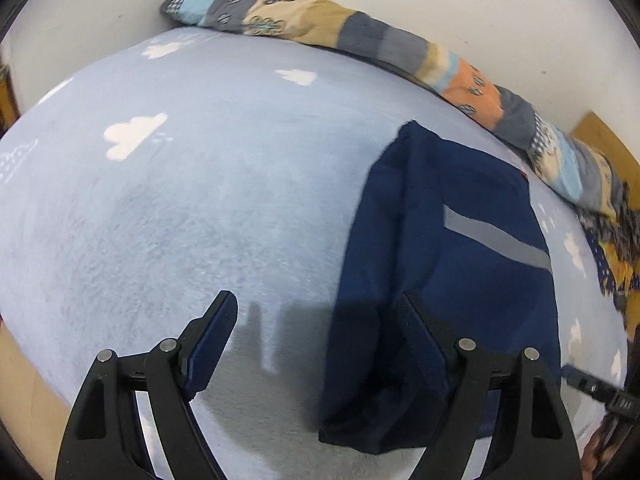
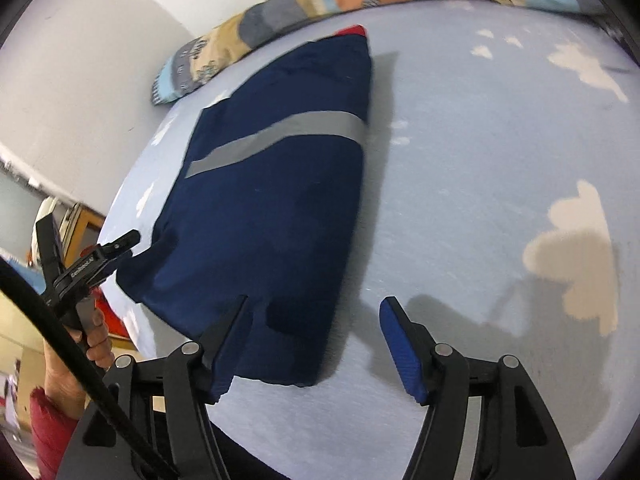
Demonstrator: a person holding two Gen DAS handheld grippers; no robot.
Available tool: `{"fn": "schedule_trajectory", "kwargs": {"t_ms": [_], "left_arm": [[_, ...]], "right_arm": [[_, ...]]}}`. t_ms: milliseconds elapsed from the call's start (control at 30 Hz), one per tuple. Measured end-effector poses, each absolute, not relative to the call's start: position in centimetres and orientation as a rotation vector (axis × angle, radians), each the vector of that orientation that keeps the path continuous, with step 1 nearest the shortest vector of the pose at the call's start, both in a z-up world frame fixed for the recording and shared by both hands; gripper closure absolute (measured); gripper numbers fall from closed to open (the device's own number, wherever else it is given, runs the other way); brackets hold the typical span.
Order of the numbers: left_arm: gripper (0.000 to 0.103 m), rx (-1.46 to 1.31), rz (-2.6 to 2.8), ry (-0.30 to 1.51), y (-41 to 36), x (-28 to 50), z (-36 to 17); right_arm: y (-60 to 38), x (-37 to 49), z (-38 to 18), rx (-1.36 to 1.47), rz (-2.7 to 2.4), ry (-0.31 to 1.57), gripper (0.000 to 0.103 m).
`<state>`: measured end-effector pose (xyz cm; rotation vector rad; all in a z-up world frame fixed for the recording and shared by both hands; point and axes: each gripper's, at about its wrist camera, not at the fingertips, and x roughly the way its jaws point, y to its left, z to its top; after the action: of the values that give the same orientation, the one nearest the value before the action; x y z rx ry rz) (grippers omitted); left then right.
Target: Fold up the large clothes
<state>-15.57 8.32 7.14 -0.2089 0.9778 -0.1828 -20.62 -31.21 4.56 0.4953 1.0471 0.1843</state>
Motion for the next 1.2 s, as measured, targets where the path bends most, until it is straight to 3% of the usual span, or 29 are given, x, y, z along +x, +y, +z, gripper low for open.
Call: {"fn": "schedule_trajectory", "kwargs": {"t_ms": [233,433,867,1100,1200], "left_arm": [[0.021,-0.201,-0.206,1.0,6.3,-13.7,6.4],[0.019,-0.394,-0.355,1.138,5.4,-11.1,4.1],[0.018,-0.623,-0.357,1.212,6.5,-7.0,2.2],[0.0,-0.565,-0.473,1.282,4.9,-5.1,1.6],[0.001,-0.527,-0.505,1.294,3.9,-4.3,1.3]], "right_arm": [[-31.2,-20.8,4.3,0.507,0.208,1.029,0.03],[-32.5,-20.3,3.7,0.584,0.235,1.006,0.029],[-34.2,-16.9,1.1,0.751,0.274,0.991,0.028],[-34.4,-15.0,-0.2,0.832,0.323,0.978,0.025],[-34.1,-13.7,-0.7,0.872,0.396,0.975,0.021]]}}
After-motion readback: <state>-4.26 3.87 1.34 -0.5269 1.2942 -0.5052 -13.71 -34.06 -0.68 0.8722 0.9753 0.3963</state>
